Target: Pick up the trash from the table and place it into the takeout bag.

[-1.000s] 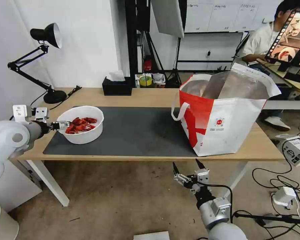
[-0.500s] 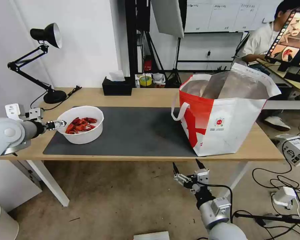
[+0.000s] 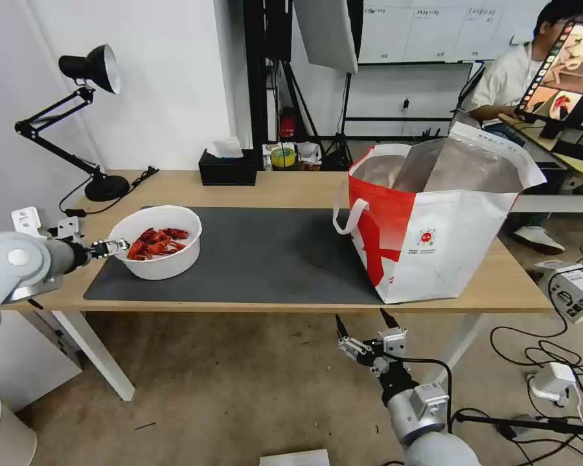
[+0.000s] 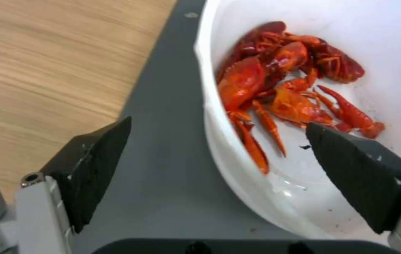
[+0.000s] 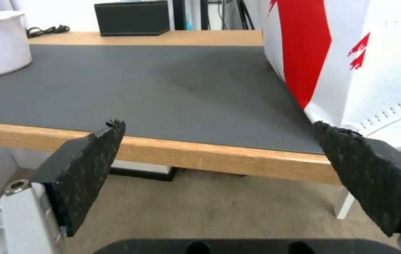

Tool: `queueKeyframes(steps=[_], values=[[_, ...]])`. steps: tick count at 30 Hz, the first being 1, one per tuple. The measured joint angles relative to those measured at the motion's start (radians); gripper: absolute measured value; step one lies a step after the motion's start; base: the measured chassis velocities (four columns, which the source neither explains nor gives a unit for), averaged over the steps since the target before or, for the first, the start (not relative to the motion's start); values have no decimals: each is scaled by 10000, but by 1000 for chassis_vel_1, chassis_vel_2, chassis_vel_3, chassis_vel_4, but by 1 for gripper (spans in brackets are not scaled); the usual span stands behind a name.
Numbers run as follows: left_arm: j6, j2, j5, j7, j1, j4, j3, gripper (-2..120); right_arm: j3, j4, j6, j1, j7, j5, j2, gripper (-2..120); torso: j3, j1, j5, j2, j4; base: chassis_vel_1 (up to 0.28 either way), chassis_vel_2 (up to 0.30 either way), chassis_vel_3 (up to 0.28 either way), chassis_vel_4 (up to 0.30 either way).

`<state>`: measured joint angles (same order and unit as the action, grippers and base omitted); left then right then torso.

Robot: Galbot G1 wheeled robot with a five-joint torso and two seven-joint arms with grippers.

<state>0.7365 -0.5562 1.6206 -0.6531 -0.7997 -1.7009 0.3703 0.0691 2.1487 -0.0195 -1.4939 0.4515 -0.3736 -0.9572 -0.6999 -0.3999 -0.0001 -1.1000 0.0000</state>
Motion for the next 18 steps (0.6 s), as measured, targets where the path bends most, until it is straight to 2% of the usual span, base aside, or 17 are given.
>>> queueKeyframes(steps=[13, 16, 18], values=[[-9, -359, 2, -83, 301, 529, -238, 100, 0, 0, 0, 0, 0, 0, 0, 100, -1, 0, 1, 0, 0, 0, 0, 0, 0], [-10, -411, -2, -122, 320, 648, -253, 97, 0, 0, 0, 0, 0, 0, -1, 100, -1, 0, 1, 0, -1, 0, 0, 0, 0], [-16, -461, -8, -122, 337, 777, -265, 89, 0, 0, 0, 0, 0, 0, 0, 100, 0, 1, 1, 0, -1, 0, 0, 0, 0]])
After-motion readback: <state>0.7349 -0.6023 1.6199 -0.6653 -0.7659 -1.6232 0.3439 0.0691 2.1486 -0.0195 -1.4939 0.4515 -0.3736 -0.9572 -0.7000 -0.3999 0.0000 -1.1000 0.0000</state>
